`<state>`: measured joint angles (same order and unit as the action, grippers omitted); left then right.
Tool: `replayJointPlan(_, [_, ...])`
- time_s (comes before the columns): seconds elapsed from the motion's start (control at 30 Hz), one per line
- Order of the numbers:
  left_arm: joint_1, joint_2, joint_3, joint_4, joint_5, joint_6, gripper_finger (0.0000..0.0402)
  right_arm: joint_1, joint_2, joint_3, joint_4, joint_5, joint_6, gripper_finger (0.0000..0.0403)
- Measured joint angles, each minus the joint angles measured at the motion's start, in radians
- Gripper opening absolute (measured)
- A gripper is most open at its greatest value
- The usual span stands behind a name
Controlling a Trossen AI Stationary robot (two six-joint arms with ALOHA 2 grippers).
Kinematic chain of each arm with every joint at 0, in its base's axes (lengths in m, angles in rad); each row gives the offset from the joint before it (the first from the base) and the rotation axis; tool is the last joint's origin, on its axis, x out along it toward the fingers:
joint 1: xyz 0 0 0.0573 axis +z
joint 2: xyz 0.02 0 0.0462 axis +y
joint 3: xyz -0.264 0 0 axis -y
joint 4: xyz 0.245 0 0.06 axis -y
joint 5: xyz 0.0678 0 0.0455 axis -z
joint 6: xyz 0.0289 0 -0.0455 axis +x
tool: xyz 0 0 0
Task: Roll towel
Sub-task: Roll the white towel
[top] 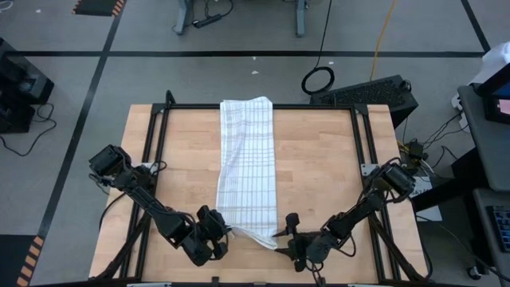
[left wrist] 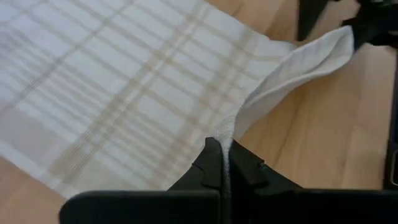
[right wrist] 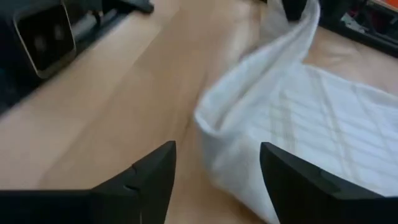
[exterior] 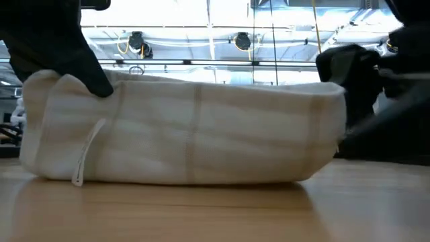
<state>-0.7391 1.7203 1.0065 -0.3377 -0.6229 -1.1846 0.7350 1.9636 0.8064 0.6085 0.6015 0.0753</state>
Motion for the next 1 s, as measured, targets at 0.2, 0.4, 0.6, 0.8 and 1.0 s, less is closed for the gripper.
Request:
replayJointPlan(0.2, [0.0, 0.0, 0.0, -0.004, -0.01, -0.014, 0.0004, -0.015, 0.019, 0.034, 0.0, 0.018, -0.008, 0.0192])
replayJointPlan(0.4, [-0.001, 0.022, 0.0, -0.001, -0.008, -0.015, 0.0004, -0.033, 0.033, 0.063, 0.001, 0.032, 0.004, 0.0127])
replayJointPlan(0.6, [-0.019, 0.046, 0.0, -0.005, -0.005, -0.01, 0.0008, -0.035, 0.033, 0.063, -0.027, 0.023, 0.061, 0.0016])
replayJointPlan(0.8, [-0.077, 0.046, 0.0, -0.021, -0.005, 0.034, 0.0067, -0.044, 0.031, 0.063, -0.029, 0.021, 0.186, 0.0009])
replayJointPlan(1.0, [-0.123, 0.046, 0.0, -0.024, -0.014, 0.04, 0.0167, -0.07, 0.031, 0.063, -0.029, 0.007, 0.275, 0.0004])
